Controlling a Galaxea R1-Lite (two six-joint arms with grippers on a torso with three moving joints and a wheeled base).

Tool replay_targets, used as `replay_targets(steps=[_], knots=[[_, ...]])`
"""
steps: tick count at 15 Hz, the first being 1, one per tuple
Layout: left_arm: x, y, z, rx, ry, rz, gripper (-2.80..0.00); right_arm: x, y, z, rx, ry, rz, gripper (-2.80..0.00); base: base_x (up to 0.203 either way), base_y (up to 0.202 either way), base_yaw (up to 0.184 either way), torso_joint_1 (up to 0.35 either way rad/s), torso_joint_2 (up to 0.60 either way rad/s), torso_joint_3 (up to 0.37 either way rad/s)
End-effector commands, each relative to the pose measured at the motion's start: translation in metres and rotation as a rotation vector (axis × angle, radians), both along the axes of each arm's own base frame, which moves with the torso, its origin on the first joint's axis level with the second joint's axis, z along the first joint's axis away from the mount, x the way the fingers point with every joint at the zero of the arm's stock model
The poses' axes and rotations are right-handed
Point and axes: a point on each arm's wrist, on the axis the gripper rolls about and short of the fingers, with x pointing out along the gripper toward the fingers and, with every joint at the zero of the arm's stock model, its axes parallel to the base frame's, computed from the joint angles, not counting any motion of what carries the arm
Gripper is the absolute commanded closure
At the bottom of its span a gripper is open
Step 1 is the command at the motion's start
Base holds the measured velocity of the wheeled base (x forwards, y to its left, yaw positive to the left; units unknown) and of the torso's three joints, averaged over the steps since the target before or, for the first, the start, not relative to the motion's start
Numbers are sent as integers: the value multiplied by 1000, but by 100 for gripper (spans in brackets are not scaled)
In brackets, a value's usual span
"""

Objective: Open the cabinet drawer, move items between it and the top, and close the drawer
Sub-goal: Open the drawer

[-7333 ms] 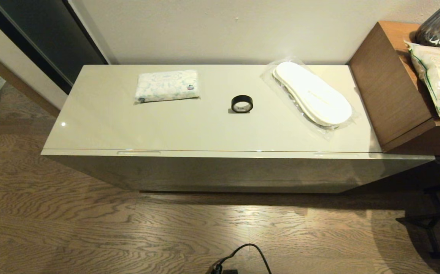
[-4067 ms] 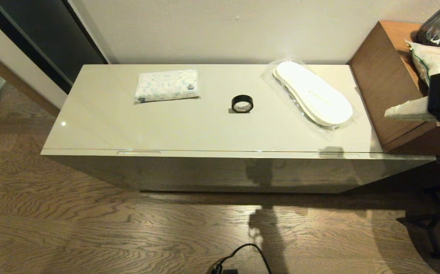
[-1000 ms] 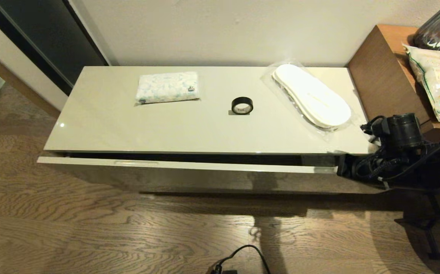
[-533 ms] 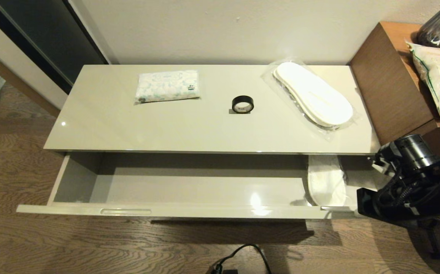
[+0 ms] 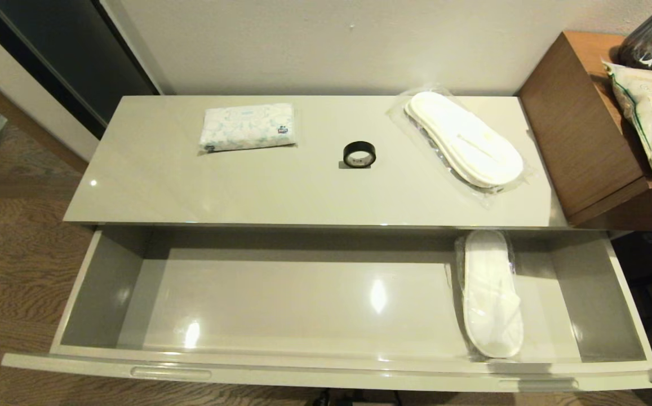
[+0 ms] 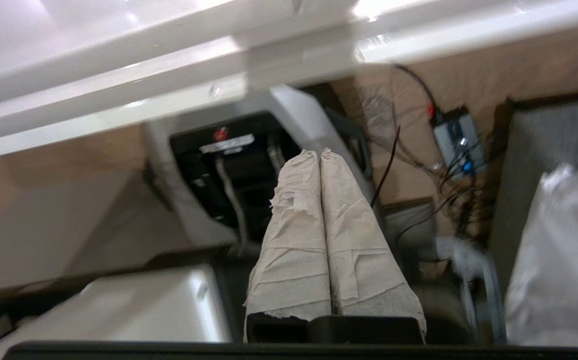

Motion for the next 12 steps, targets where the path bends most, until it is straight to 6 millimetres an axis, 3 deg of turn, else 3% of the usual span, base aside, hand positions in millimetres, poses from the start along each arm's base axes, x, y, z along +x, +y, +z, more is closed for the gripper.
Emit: replay_targets(steps=[1, 7, 12], knots=[[0, 0, 0, 0, 1, 2, 0, -48, -9, 21, 92, -98, -104, 0, 0, 0, 0, 0, 0, 0], [0, 0, 0, 0, 1, 1, 0, -65, -11, 56, 153, -220, -130, 0, 0, 0, 0, 0, 0, 0], [0, 0, 0, 0, 1, 2, 0, -72, -12, 65, 173, -281, -115, 0, 0, 0, 0, 0, 0, 0]])
